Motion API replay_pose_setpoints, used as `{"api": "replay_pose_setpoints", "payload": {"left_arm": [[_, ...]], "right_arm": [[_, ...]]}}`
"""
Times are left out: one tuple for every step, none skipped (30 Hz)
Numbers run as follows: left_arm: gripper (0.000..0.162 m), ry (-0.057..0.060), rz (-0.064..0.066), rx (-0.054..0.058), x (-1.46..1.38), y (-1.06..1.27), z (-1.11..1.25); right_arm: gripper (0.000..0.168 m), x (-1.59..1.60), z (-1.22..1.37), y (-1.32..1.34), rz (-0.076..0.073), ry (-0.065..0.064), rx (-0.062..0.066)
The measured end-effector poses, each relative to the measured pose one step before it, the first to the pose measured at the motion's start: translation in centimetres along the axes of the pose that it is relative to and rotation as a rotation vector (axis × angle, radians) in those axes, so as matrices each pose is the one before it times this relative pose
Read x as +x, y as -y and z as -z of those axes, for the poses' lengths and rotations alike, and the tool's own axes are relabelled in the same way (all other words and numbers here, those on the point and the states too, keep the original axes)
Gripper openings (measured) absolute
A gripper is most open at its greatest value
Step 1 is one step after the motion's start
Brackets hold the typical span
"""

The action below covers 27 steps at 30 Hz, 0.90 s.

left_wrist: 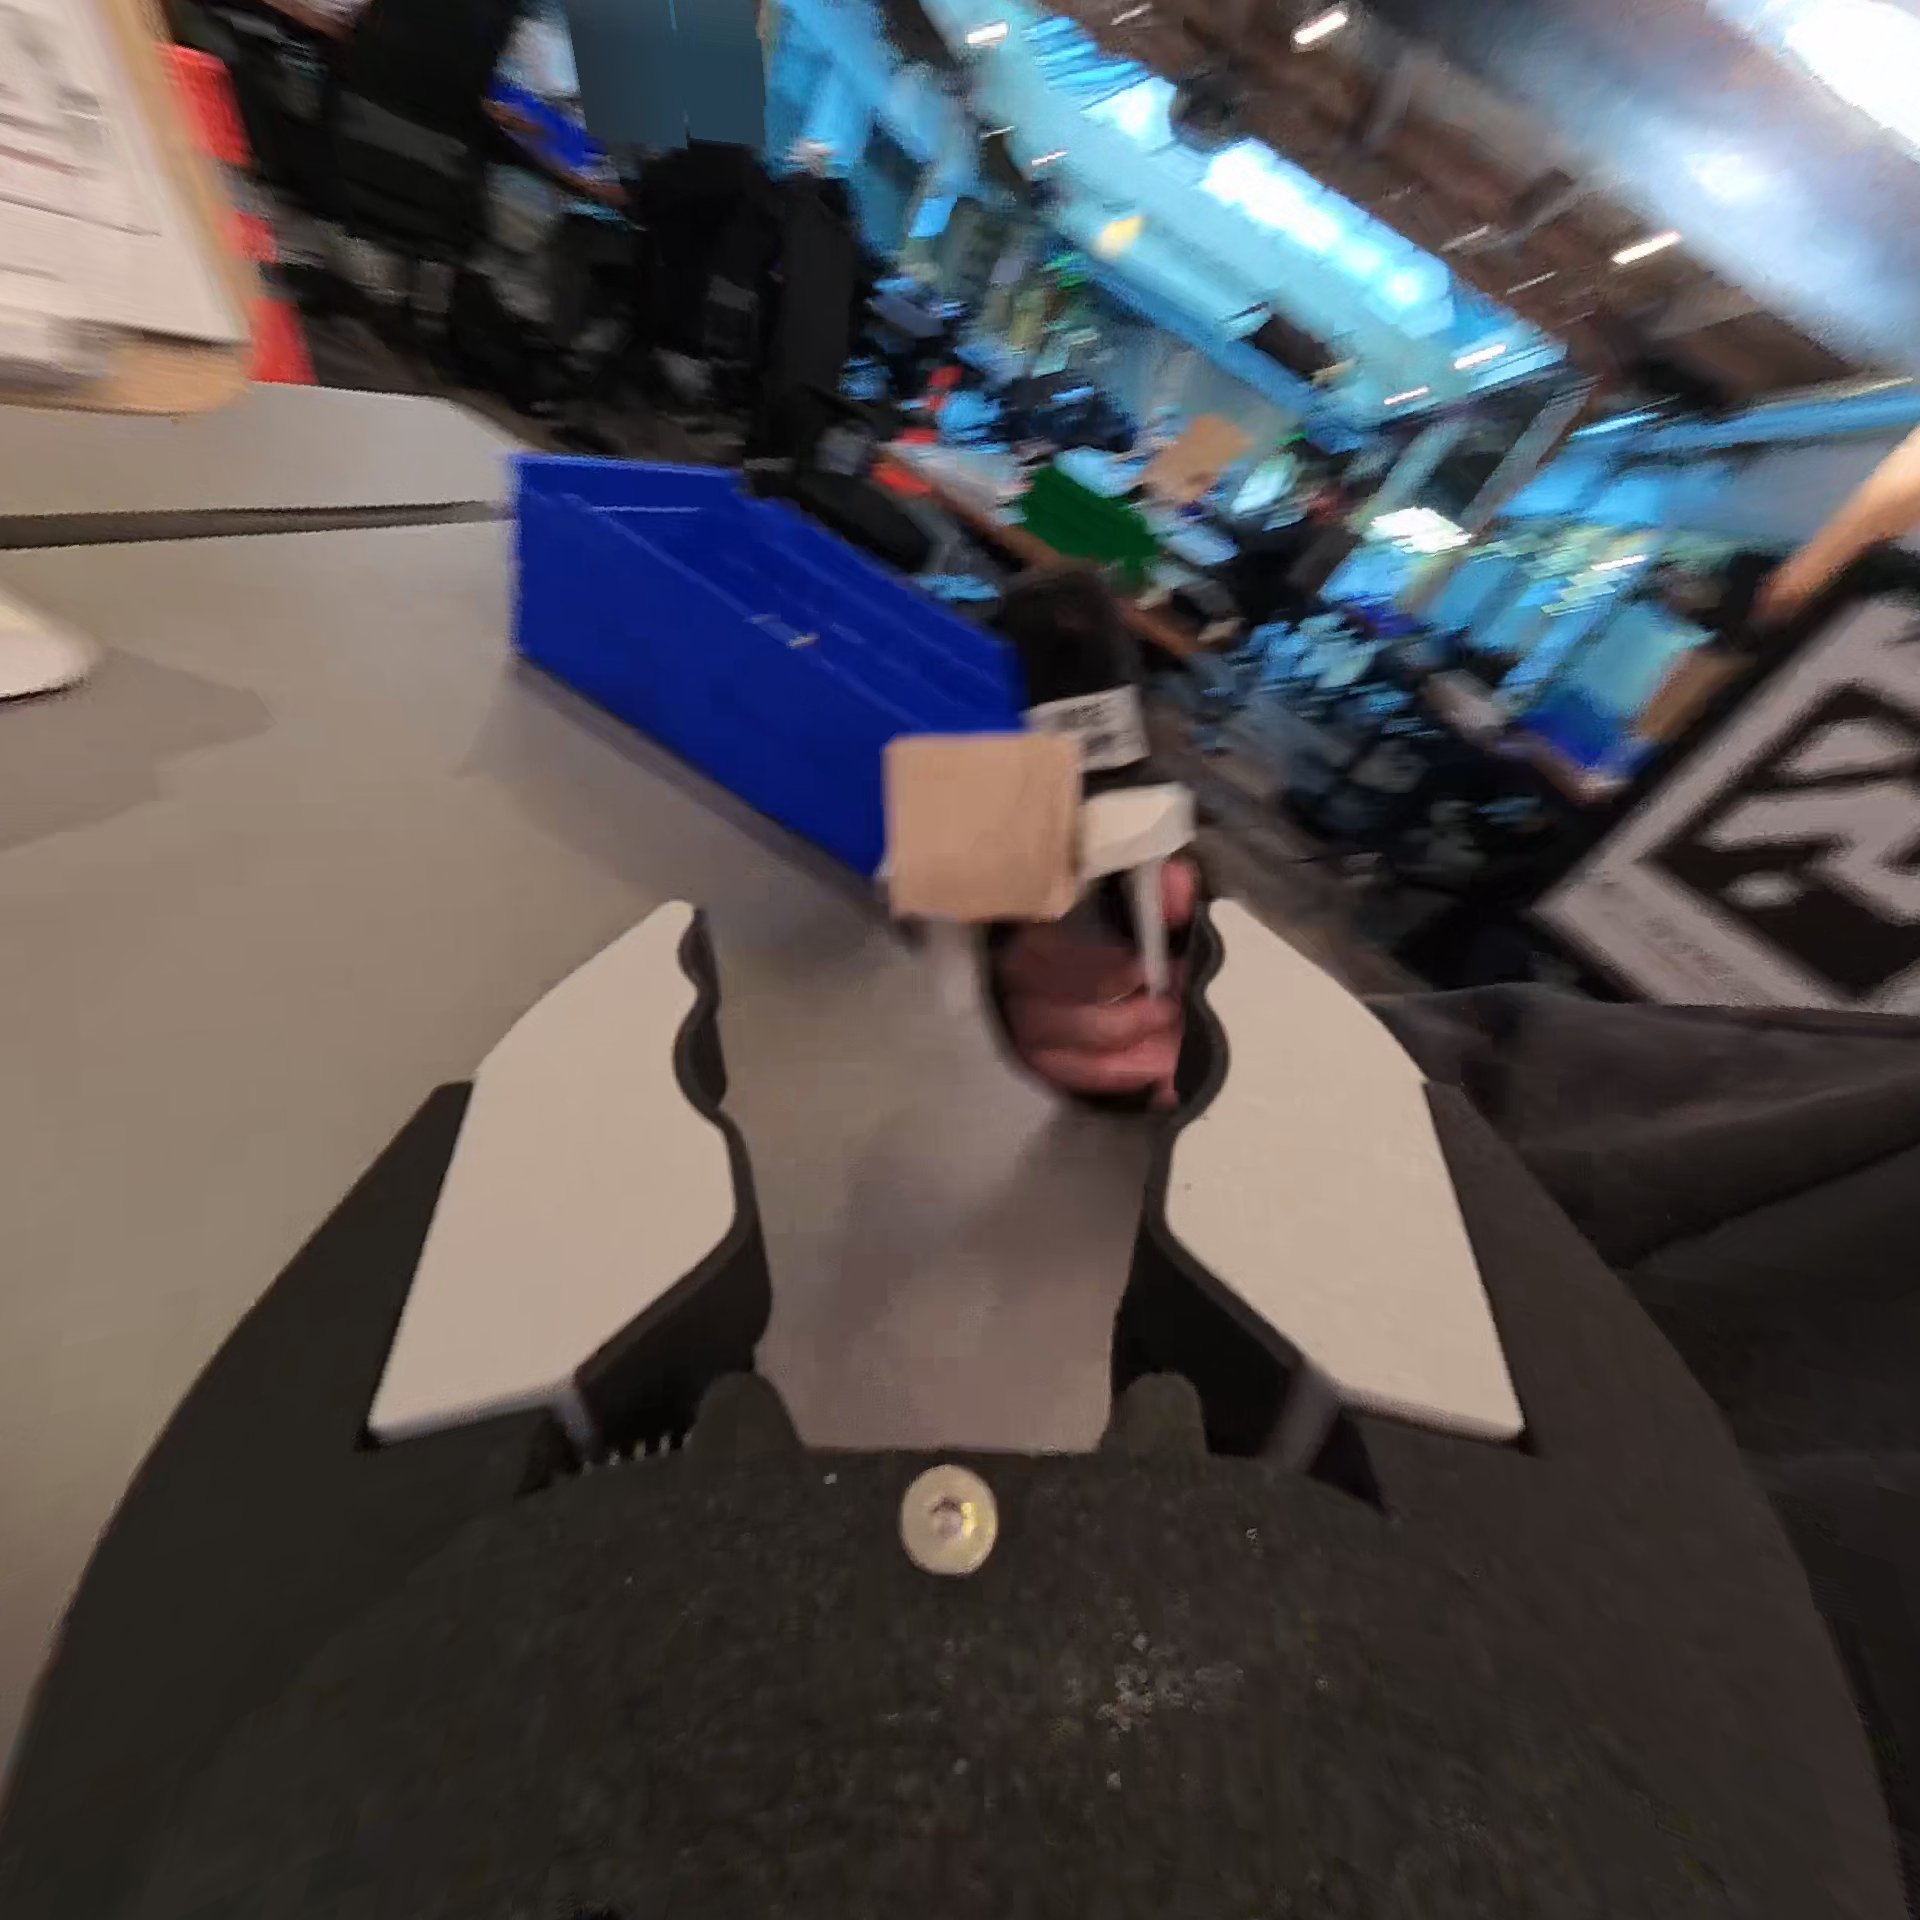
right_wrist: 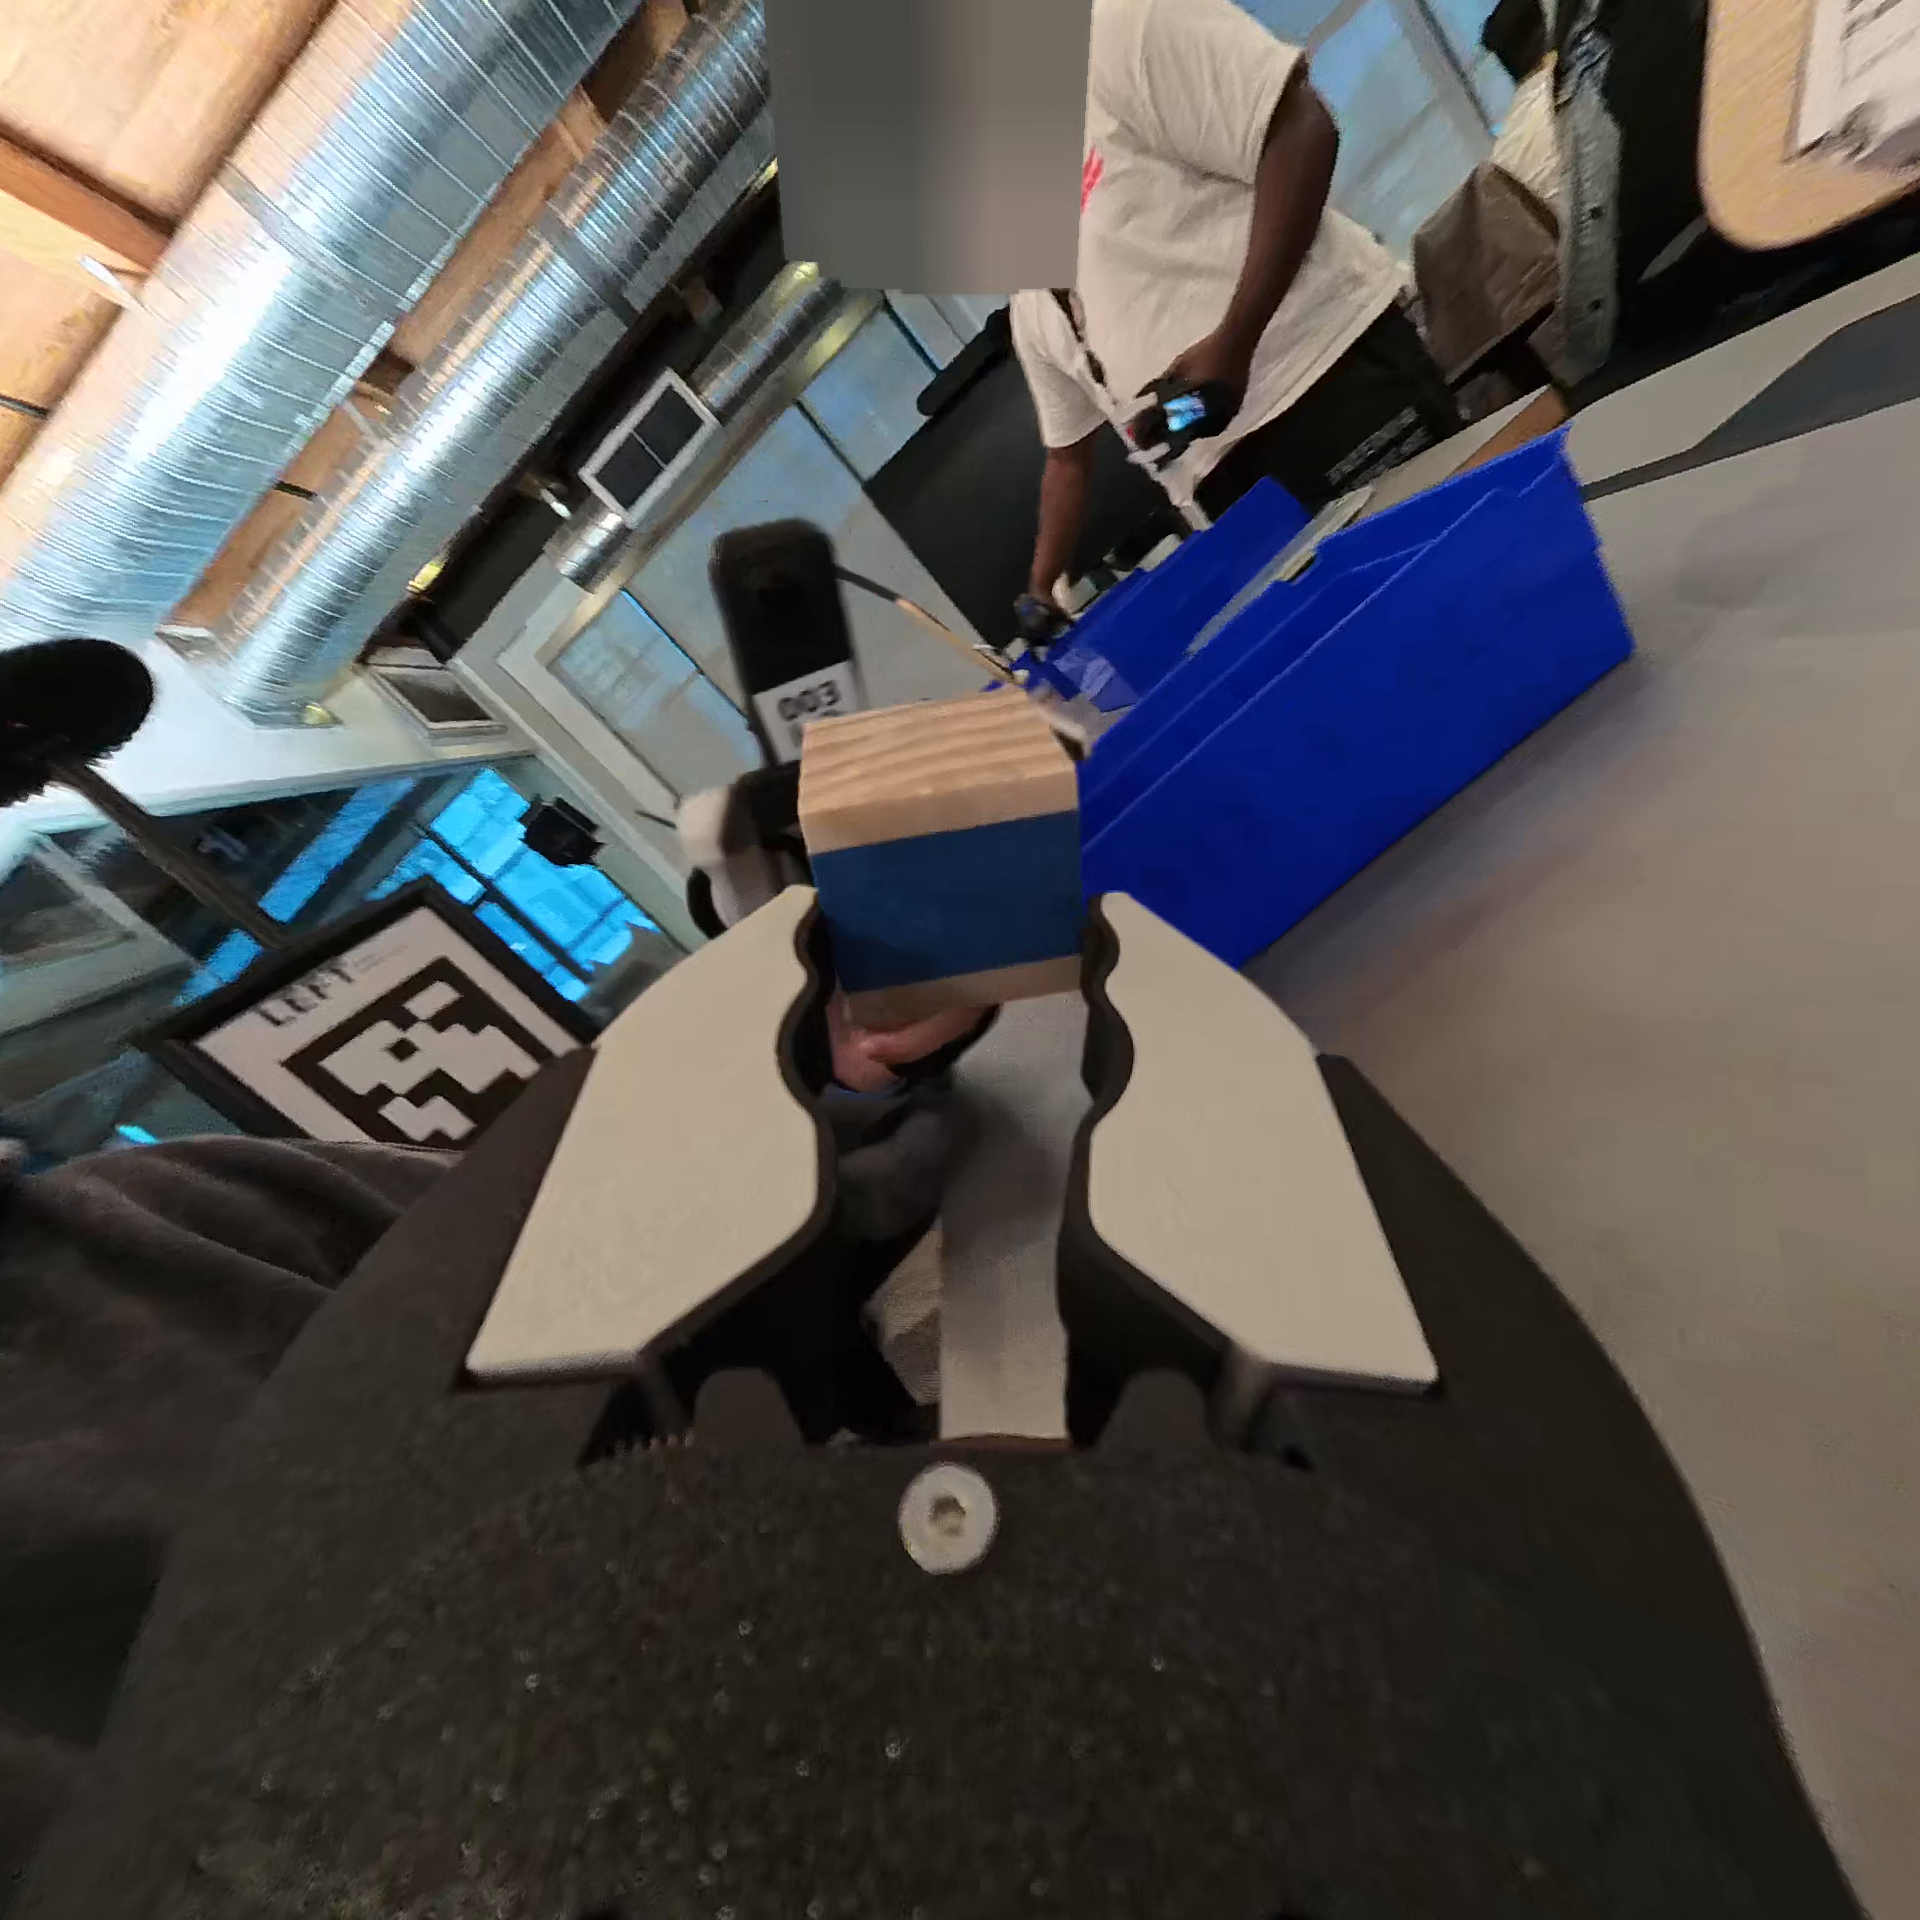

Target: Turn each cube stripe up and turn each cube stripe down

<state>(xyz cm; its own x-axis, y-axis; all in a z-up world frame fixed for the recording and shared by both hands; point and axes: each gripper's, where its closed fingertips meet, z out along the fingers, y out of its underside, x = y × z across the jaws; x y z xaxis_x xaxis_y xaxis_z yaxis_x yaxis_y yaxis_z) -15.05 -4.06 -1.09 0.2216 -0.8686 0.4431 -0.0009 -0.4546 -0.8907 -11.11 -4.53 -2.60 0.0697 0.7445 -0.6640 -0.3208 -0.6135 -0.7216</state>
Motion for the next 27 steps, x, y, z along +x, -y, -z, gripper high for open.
{"api": "replay_pose_setpoints", "payload": {"left_arm": [[0.083, 0.1398, -0.045, -0.0345, -1.358, -1.21, 0.585], [0.081, 0.1541, -0.0478, -0.0453, -1.624, -1.58, 0.405], [0.076, 0.1268, -0.0461, -0.0417, -1.219, -1.637, 0.12], [0.074, 0.0799, -0.0407, -0.0434, -0.529, -1.515, -0.101], [0.07, 0.0392, -0.0282, -0.0408, 0.034, -1.252, -0.269], [0.07, 0.0063, -0.0169, -0.036, 0.42, -0.925, -0.396], [0.07, -0.0213, -0.0106, -0.0276, 0.679, -0.57, -0.435], [0.07, -0.0265, -0.0059, -0.0206, 0.629, -0.347, -0.405], [0.07, -0.0214, -0.0067, -0.017, 0.484, -0.304, -0.346], [0.069, -0.0141, -0.0094, -0.0122, 0.333, -0.287, -0.26], [0.068, -0.0066, -0.0107, -0.0124, 0.205, -0.308, -0.165], [0.066, 0.0004, -0.0098, -0.0098, 0.068, -0.235, -0.084], [0.066, 0.0013, -0.0073, -0.0041, 0.036, -0.113, 0.01], [0.065, -0.0013, -0.0051, -0.0015, 0.048, -0.025, 0.062], [0.065, -0.0036, -0.0045, -0.0025, 0.068, -0.007, 0.078], [0.065, -0.005, -0.0045, -0.0042, 0.053, -0.029, 0.061], [0.065, -0.0031, -0.0029, -0.006, 0.01, -0.058, 0.033], [0.065, -0.0023, -0.0008, -0.0069, -0.014, -0.083, 0.01], [0.065, -0.0043, 0.0016, -0.0082, 0.032, -0.127, -0.01], [0.064, -0.0069, 0.0036, -0.0053, 0.075, -0.093, -0.024], [0.064, -0.0101, 0.0031, -0.0049, 0.133, -0.099, -0.031], [0.063, -0.0079, 0.0013, -0.0049, 0.135, -0.105, -0.03], [0.063, -0.0012, -0.0024, -0.0047, 0.052, -0.085, -0.027], [0.063, 0.0069, -0.0059, -0.0066, -0.054, -0.089, 0.006], [0.064, 0.0146, -0.007, -0.0032, -0.162, -0.031, 0.049], [0.064, 0.02, -0.0066, -0.0019, -0.246, -0.02, 0.069], [0.064, 0.0196, -0.0053, -0.0047, -0.256, -0.047, 0.048]], "right_arm": [[0.046, 0.174, 0.599, 0.132, 0.0383, -0.0348, -0.0013], [0.046, 0.323, 0.561, 0.087, 0.0409, -0.0443, -0.0039], [0.046, 0.488, 0.498, 0.026, 0.0384, -0.0489, -0.0064], [0.046, 0.507, 0.441, -0.009, 0.036, -0.049, -0.0086], [0.046, 0.561, 0.317, -0.053, 0.0325, -0.0476, -0.011], [0.046, 0.557, 0.208, -0.067, 0.0234, -0.0437, -0.0112], [0.046, 0.373, 0.092, -0.048, 0.0162, -0.0282, -0.007], [0.046, 0.137, 0.038, -0.059, 0.0107, -0.0092, -0.0074], [0.046, 0.115, -0.009, -0.005, 0.0085, -0.011, -0.0091], [0.046, 0.231, 0.073, 0.061, 0.0168, -0.0241, -0.0172], [0.046, 0.363, 0.292, 0.423, 0.0289, -0.0401, -0.0153], [0.046, 0.426, 0.64, 0.983, 0.0357, -0.0482, -0.0033], [0.046, 0.531, 1.007, 1.495, 0.0376, -0.0564, 0.0035], [0.046, 0.662, 1.254, 1.776, 0.0422, -0.0559, -0.0008], [0.046, 1.018, 1.436, 1.801, 0.0461, -0.0638, -0.0149], [0.046, 1.609, 1.52, 1.59, 0.0445, -0.0837, -0.0279], [0.046, 2.096, 1.436, 0.977, 0.0417, -0.0939, -0.059], [0.046, 2.504, 1.305, 0.376, 0.039, -0.1014, -0.0749], [0.046, 2.806, 1.01, -0.164, 0.0203, -0.1073, -0.0691], [0.046, 2.671, 0.457, -0.951, -0.0081, -0.0883, -0.0873], [0.046, 2.248, -0.116, -1.629, -0.0279, -0.0601, -0.1137], [0.046, 1.834, -0.645, -1.63, -0.0357, -0.0411, -0.095], [0.046, 1.569, -1.017, -1.273, -0.0423, -0.0325, -0.0626], [0.046, 1.333, -1.218, -1.154, -0.0406, -0.0233, -0.0684], [0.046, 1.17, -1.265, -1.181, -0.0241, -0.0235, -0.0794], [0.046, 0.994, -1.199, -1.244, -0.0135, -0.0237, -0.0845], [0.046, 0.89, -1.164, -1.116, -0.0176, -0.029, -0.0732]]}}
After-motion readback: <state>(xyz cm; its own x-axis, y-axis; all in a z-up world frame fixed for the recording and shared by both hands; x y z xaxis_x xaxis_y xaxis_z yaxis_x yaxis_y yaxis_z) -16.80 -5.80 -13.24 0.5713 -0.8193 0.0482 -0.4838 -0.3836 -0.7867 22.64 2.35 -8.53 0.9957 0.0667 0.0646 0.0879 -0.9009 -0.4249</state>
